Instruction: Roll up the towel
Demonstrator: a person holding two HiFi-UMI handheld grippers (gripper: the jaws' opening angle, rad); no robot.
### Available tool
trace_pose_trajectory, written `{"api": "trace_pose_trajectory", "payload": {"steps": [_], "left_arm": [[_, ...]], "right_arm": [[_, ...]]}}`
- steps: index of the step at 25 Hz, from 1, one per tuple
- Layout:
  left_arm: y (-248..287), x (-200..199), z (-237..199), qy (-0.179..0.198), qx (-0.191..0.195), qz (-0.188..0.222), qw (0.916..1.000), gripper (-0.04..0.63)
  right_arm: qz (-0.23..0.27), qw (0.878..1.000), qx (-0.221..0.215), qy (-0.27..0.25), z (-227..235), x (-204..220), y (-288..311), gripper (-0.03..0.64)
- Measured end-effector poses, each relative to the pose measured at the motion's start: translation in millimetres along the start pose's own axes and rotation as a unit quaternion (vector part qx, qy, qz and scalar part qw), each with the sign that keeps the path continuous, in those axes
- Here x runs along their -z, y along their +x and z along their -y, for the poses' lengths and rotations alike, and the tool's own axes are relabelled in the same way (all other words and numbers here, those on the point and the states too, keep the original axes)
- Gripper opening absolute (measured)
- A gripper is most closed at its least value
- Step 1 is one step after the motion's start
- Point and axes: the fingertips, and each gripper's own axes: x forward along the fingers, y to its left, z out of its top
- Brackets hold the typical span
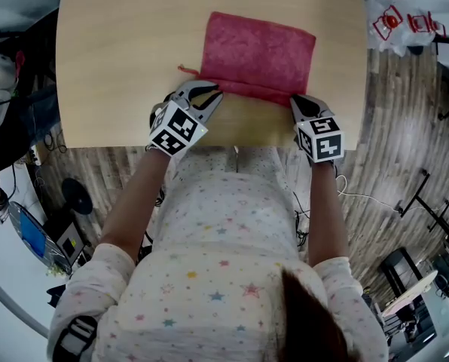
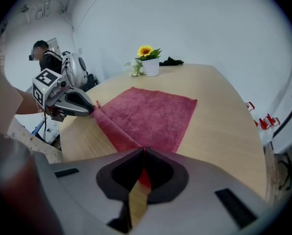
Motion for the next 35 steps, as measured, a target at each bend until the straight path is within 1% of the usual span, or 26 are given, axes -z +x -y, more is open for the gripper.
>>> {"api": "trace_pose_trajectory", "payload": {"steps": [3,5,8,10,12,14,16,19,20,24,27,30,32,35], "left_arm": [[11,10,-1,0.01,-0.009,-0.025,0.9996,0.048],[16,17,-4,0.003,-0.011,-0.042,0.999,0.048],[17,19,-8,-0.006,-0.009,-0.047,0.9988,0.048],[18,18,-7,-0.002,-0.007,-0.05,0.9987,0.048],[18,18,-6,0.0,-0.005,-0.052,0.9986,0.048],[18,19,-6,-0.003,-0.004,-0.052,0.9987,0.048],[18,19,-6,-0.003,-0.005,-0.052,0.9986,0.048],[17,19,-6,-0.001,-0.004,-0.053,0.9986,0.048],[17,19,-5,0.0,-0.003,-0.054,0.9985,0.048],[18,17,-6,0.001,-0.001,-0.056,0.9984,0.048],[17,16,-7,-0.002,-0.002,-0.056,0.9984,0.058],[15,14,-11,-0.008,-0.004,-0.053,0.9985,0.075],[13,13,-14,-0.011,-0.005,-0.052,0.9986,0.084],[10,10,-18,-0.011,-0.009,-0.046,0.9988,0.091]], "right_arm": [[-0.006,1.0,0.009,-0.024,-3,-1,1,0.012],[-0.008,0.999,0.02,-0.044,-3,-3,1,0.015],[0.005,0.997,0.033,-0.065,-1,-11,-4,0.04],[0.037,0.997,0.023,-0.069,-3,-22,-13,0.066],[0.072,0.994,0.002,-0.076,-13,-35,-25,0.076],[0.088,0.991,-0.017,-0.099,-27,-43,-33,0.081],[0.078,0.988,-0.03,-0.132,-42,-42,-31,0.092],[0.032,0.982,-0.037,-0.184,-55,-24,-13,0.136],[0.02,0.98,-0.037,-0.196,-57,-17,-7,0.138],[-0.001,0.977,-0.029,-0.212,-55,-5,6,0.144],[-0.016,0.969,-0.016,-0.246,-52,-4,12,0.152],[-0.027,0.964,-0.009,-0.266,-49,-5,16,0.151],[-0.032,0.962,-0.005,-0.272,-46,-6,17,0.115],[-0.031,0.962,-0.006,-0.271,-43,-10,16,0.039]]}}
